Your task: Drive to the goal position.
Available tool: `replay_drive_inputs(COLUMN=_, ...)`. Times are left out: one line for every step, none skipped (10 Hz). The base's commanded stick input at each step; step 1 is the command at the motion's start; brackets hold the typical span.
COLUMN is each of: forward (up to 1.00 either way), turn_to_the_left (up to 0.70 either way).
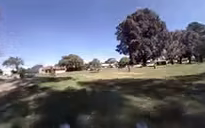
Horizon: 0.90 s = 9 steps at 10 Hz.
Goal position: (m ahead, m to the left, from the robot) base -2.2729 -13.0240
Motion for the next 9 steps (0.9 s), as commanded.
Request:
replay_drive_inputs(forward=1.0, turn_to_the_left=0.27)
replay_drive_inputs(forward=1.0, turn_to_the_left=0.27)
replay_drive_inputs(forward=1.0, turn_to_the_left=0.0)
replay_drive_inputs(forward=1.0, turn_to_the_left=0.0)
replay_drive_inputs(forward=1.0, turn_to_the_left=0.0)
replay_drive_inputs(forward=1.0, turn_to_the_left=0.0)
replay_drive_inputs(forward=1.0, turn_to_the_left=0.0)
replay_drive_inputs(forward=1.0, turn_to_the_left=0.0)
replay_drive_inputs(forward=1.0, turn_to_the_left=0.1)
